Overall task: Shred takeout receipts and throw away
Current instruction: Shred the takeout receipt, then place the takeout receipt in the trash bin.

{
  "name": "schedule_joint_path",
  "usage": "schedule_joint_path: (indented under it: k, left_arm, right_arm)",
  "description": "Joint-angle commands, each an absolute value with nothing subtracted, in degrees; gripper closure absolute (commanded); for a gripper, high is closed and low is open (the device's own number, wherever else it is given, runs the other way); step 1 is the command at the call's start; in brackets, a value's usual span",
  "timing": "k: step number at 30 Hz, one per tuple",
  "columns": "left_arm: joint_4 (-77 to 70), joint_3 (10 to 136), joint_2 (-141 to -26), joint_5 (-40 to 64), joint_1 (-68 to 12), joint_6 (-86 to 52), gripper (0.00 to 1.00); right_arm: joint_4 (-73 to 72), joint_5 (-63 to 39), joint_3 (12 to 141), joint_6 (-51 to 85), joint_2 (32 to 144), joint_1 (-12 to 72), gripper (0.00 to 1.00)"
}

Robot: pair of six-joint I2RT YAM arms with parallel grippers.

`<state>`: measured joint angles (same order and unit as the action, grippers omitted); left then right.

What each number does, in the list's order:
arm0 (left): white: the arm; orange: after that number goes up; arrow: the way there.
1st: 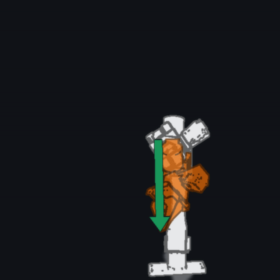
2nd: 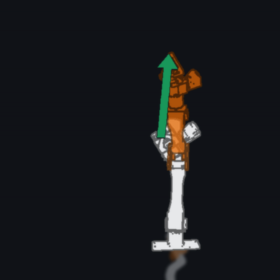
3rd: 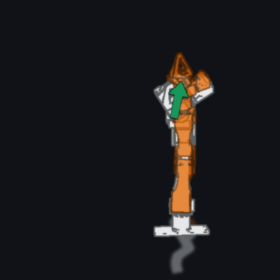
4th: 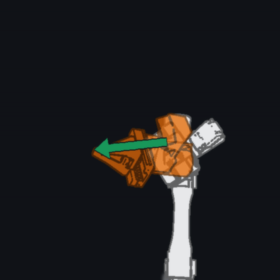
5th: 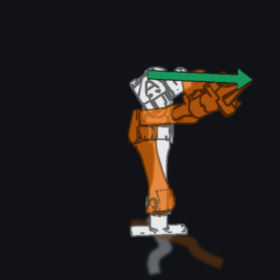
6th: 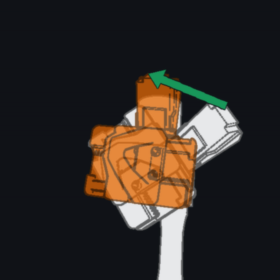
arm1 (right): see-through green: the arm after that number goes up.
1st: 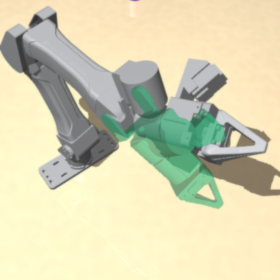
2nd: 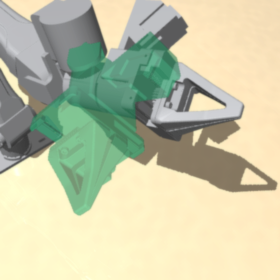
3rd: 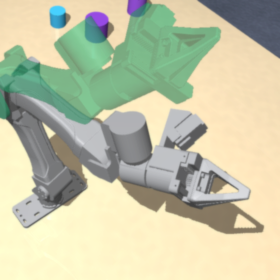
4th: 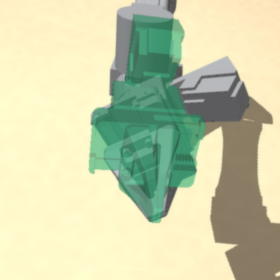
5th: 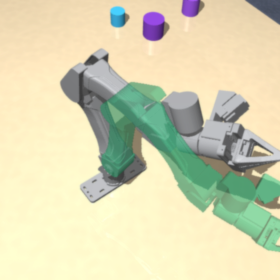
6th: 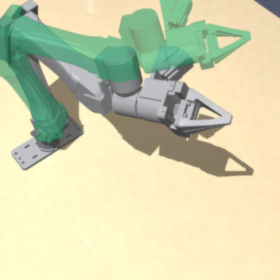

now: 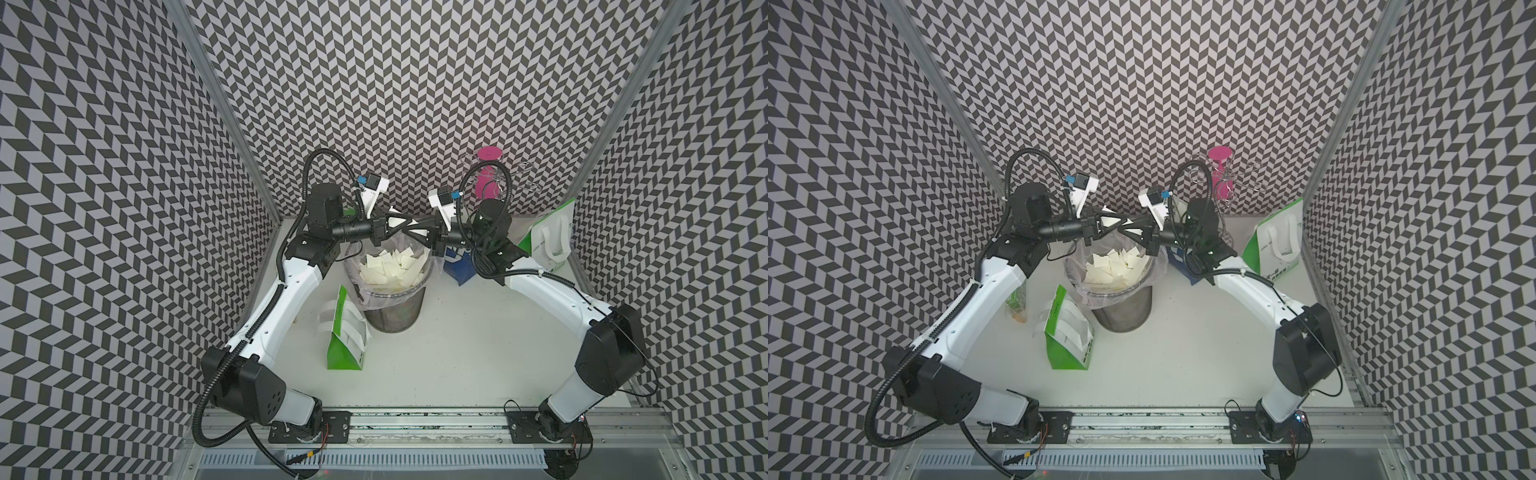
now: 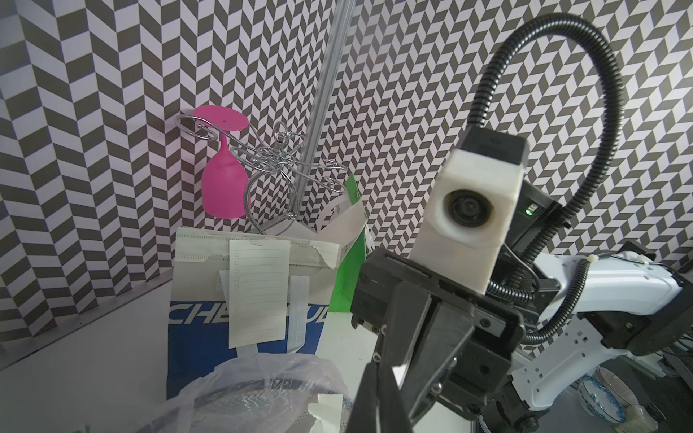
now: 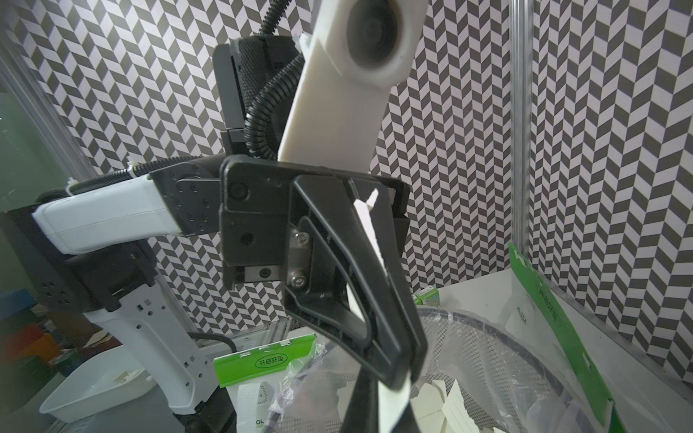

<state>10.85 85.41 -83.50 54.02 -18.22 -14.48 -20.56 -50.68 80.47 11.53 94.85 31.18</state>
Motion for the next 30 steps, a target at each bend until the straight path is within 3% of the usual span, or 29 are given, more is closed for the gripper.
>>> schedule_joint_path:
  k: [1, 7, 14, 23, 30]
  left_arm:
    - [13.3, 85.6, -82.4, 53.8, -18.9, -15.3, 1.00]
    - [21.2, 87.2, -83.2, 48.6, -19.3, -16.0, 1.00]
    - [20.9, 84.9, -80.6, 46.8, -20.8, -19.8, 1.00]
    - [27.9, 85.1, -78.8, 43.4, -20.8, -15.2, 1.00]
    - [33.1, 84.5, -80.4, 39.0, -20.7, -10.4, 1.00]
  right_arm:
    - [-18.9, -41.7, 81.5, 4.6, 92.4, 32.9, 1.00]
    - [-17.2, -14.0, 78.9, -13.5, 87.0, 38.8, 1.00]
    - [-20.5, 3.9, 77.8, -23.6, 85.9, 42.5, 1.00]
    - [-17.9, 4.2, 75.8, -19.5, 84.6, 40.7, 1.00]
    - [-13.8, -9.8, 73.0, -18.2, 82.9, 39.3, 1.00]
